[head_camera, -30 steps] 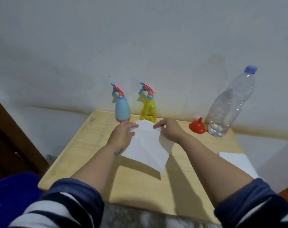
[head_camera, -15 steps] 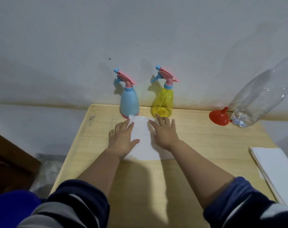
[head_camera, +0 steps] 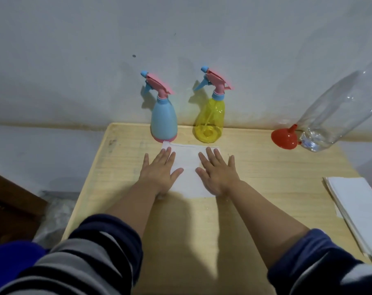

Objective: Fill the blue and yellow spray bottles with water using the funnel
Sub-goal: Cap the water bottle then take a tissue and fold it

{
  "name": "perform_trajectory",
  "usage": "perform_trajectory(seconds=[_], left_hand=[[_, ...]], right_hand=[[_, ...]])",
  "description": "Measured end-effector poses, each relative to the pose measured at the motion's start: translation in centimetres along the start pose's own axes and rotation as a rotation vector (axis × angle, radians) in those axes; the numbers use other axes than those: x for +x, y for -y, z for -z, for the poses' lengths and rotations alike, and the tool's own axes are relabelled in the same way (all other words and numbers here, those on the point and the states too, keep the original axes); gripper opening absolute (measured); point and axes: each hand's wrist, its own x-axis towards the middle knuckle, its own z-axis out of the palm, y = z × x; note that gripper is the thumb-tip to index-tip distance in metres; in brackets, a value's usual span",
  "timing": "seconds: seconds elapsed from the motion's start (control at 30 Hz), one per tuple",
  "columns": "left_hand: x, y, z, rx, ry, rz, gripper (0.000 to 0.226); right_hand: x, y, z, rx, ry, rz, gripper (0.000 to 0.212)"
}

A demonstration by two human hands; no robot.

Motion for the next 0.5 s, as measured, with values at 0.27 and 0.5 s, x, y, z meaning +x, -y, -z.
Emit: perform_trajectory(seconds=[0.27,0.5], left_hand=[[-4.1,-1.1,-1.0,-0.053,0.019,0.005,0.074],[-9.5,-3.0,-2.9,-0.091,-0.015,0.037,0.079]], right_hand=[[-4.0,0.7,-0.5,0.073,0.044,0.039,0.069],[-8.8,1.3,-1.1,0.099,0.068,0.094,0.068]])
